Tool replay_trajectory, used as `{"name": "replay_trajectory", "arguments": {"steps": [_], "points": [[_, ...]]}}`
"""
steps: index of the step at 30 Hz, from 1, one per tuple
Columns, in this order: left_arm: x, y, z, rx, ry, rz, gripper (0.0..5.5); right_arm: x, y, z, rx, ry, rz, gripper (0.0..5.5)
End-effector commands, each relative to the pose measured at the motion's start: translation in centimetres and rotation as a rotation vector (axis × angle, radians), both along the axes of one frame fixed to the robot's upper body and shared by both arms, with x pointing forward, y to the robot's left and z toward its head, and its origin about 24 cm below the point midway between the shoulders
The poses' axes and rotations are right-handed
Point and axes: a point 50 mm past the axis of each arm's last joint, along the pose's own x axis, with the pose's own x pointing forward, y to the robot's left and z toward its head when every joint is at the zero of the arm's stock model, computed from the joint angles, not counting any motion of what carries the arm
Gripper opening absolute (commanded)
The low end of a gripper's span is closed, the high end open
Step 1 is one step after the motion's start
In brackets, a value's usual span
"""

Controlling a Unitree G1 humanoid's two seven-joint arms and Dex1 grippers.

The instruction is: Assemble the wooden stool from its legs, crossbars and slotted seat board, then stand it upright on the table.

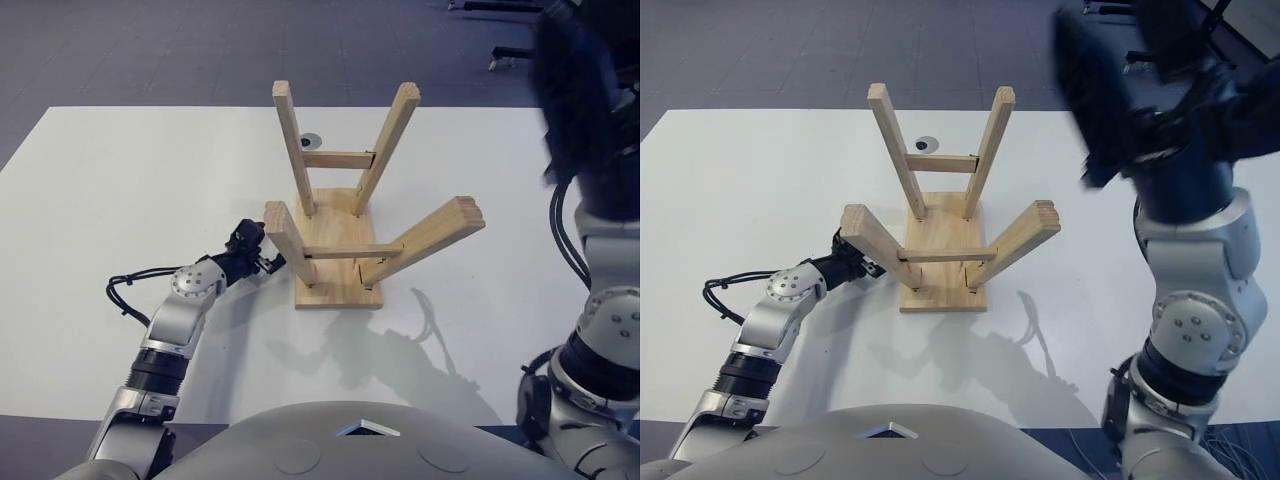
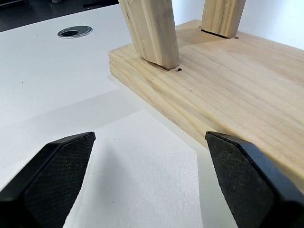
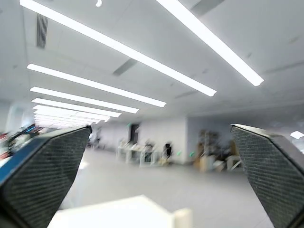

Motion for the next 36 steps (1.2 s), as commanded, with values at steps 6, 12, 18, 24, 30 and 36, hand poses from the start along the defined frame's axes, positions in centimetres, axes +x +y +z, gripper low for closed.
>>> {"name": "replay_trajectory", "arguments": {"steps": [6, 12, 18, 24, 30, 36], "points": [[-0.6, -0.9, 0.3, -0.057, -0.006, 0.070, 4.27, -1.7, 2.0, 0.2, -0.475, -0.105, 0.178, 5.37], [-1.0, -1.2, 0.3, -0.087, 0.002, 0.107, 4.27, 0.1, 2.7, 0.3, -0.707, -0.181, 0.080, 5.37], [-0.7, -1.1, 0.7, -0.112, -0.016, 0.146, 4.27, 1.1, 3.3, -1.9, -0.970, -0.249, -0.030, 5.37], [-0.2, -0.6, 1.0, -0.123, -0.035, 0.202, 4.27, 1.7, 3.1, -4.2, -1.154, -0.322, -0.069, 5.37], [0.7, -0.7, 1.6, -0.153, -0.060, 0.242, 4.27, 2.1, 3.4, -6.0, -1.249, -0.411, -0.158, 5.37], [1.1, 0.0, 1.8, -0.155, -0.062, 0.262, 4.27, 2.5, 3.7, -5.3, -1.161, -0.476, -0.319, 5.37]]}}
